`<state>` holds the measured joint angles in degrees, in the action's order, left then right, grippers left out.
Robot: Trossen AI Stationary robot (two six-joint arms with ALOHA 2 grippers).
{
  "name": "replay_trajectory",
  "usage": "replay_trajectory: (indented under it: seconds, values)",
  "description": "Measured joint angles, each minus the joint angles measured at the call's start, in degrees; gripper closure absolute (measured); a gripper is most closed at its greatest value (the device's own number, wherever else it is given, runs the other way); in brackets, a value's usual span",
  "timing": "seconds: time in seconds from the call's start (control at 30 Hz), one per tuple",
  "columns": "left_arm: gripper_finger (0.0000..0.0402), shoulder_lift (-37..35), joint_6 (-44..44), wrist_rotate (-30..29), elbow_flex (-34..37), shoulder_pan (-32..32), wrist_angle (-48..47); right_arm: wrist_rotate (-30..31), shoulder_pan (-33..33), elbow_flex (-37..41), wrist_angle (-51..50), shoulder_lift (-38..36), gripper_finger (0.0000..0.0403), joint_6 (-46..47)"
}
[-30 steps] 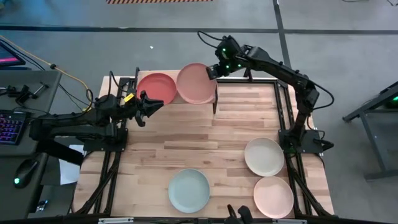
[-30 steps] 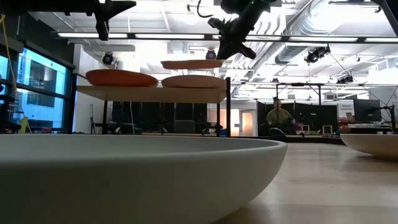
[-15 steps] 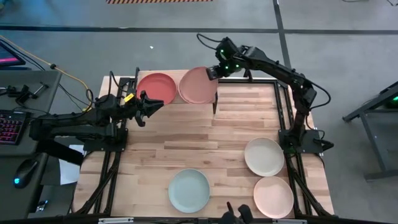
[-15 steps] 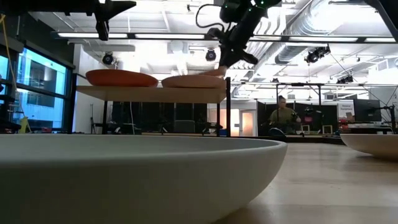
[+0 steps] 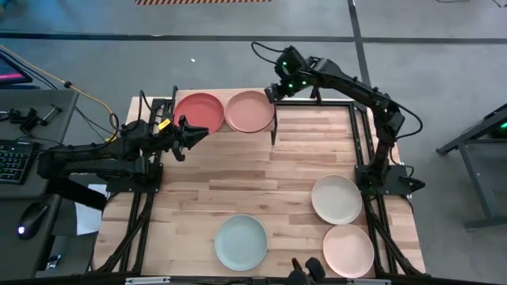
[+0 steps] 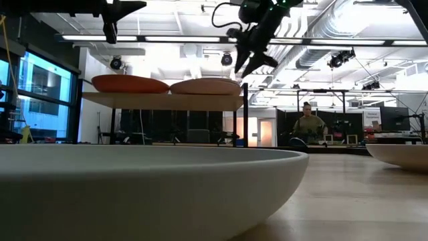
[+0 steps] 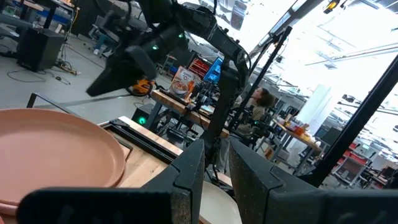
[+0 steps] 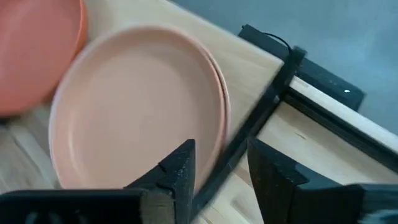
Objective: Place and stack plates onto a shelf
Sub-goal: Stack the light blue plate on top of the orange plate
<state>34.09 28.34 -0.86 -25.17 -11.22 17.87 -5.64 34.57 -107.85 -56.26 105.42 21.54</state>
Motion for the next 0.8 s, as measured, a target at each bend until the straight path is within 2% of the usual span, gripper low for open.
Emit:
replay_trajectory:
  seconds: [0.27, 0.4, 0.47, 0.57, 0.7, 0.8]
  values:
    - [0.0339, 0.0, 0.0, 0.0, 0.0, 0.0, 0.0, 1.2, -3.4, 0.0, -10.5, -6.9, 0.0269, -13.6]
    - [0.0339, 0.0, 0.0, 0.0, 0.0, 0.0, 0.0, 1.3, -5.5, 3.6, -7.1, -13.1, 0.0269, -15.4]
    - [0.0339, 0.0, 0.0, 0.0, 0.0, 0.0, 0.0, 1.3, -6.8, 10.5, -1.3, -18.1, 0.0269, -14.0]
    - [0.0339, 0.0, 0.0, 0.0, 0.0, 0.0, 0.0, 0.1, -9.4, 25.2, 10.6, -27.3, 0.0269, -8.3]
    - [0.0339, 0.0, 0.0, 0.0, 0.0, 0.0, 0.0, -3.0, -14.7, 44.0, 31.1, -39.4, 0.0269, 0.9]
    - [0.0339, 0.0, 0.0, -0.5, 0.0, 0.0, 0.0, -2.4, -18.4, 54.0, 45.7, -46.0, 0.0269, 6.8]
